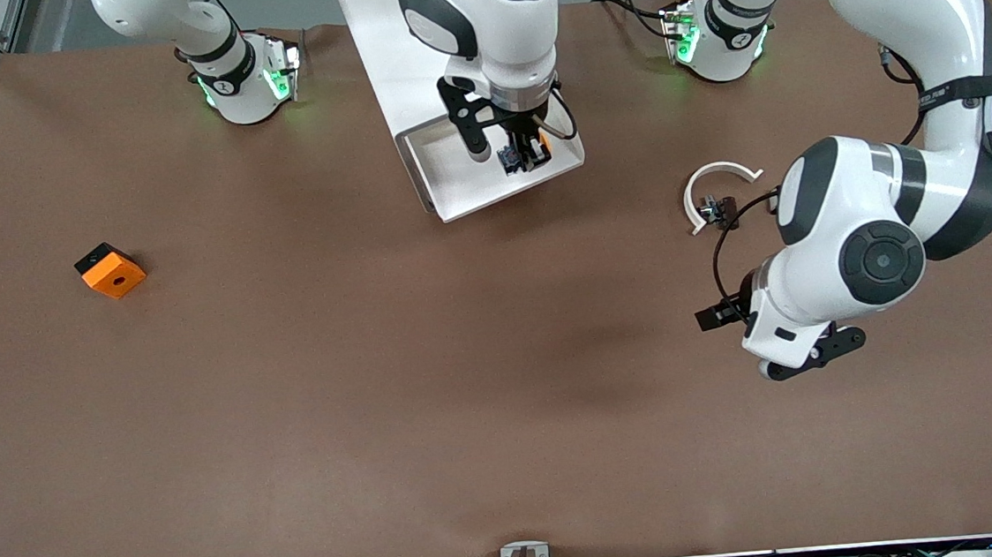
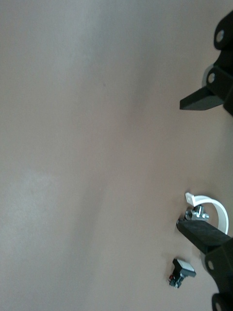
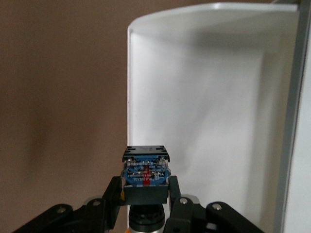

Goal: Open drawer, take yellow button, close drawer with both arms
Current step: 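Push the drawer inward with the left gripper while the right gripper carries the button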

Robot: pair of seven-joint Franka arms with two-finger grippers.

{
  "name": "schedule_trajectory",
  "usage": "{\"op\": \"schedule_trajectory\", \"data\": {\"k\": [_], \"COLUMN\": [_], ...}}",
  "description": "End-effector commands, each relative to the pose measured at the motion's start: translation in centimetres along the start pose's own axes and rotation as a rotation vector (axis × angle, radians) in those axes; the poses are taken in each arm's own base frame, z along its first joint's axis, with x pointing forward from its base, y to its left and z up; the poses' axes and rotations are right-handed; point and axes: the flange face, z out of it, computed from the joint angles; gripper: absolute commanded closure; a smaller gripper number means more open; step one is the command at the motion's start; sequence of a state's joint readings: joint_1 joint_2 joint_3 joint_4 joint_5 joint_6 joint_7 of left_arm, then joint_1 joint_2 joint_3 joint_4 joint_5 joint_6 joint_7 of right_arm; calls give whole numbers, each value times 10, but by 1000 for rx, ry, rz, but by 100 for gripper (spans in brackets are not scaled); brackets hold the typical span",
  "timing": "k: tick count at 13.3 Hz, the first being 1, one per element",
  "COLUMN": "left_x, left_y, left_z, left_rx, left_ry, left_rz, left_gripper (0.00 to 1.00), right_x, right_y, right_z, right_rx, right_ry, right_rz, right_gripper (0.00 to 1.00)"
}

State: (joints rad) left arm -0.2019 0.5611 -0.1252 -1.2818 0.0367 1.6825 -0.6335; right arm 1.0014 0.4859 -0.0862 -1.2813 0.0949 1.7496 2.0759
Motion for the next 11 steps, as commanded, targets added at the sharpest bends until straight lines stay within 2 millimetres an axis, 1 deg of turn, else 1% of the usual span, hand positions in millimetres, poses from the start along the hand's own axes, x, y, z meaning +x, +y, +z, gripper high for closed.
{"op": "schedule_trajectory", "data": {"k": [1,2,3,4,5,7,8,9,11], "left_x": [-19,-26,-35,-46,-58,-81,-90,-108,-127], "left_y": [22,34,48,62,76,104,114,131,151], "left_z": [-18,-19,-20,-18,-16,-9,-9,-6,0], "left_rx": [-18,-31,-41,-41,-36,-36,-48,-53,-81], "left_ry": [61,76,86,90,95,99,101,92,67], "left_rz": [-35,-45,-55,-58,-55,-10,6,25,-11], "left_gripper": [0,0,0,0,0,0,0,0,0], "right_x": [33,45,53,70,96,147,175,203,253], "right_y": [-6,-8,-6,-7,-10,-14,-14,-15,-15], "right_z": [-40,-47,-53,-62,-69,-90,-99,-106,-115], "right_rx": [0,-6,-16,-31,-59,-75,-87,-98,-107], "right_ry": [-14,-14,-7,1,5,-6,-13,-20,-34], "right_rz": [-136,-185,-225,-271,-311,-390,-431,-461,-494], "right_gripper": [100,100,100,100,100,100,100,100,100]}}
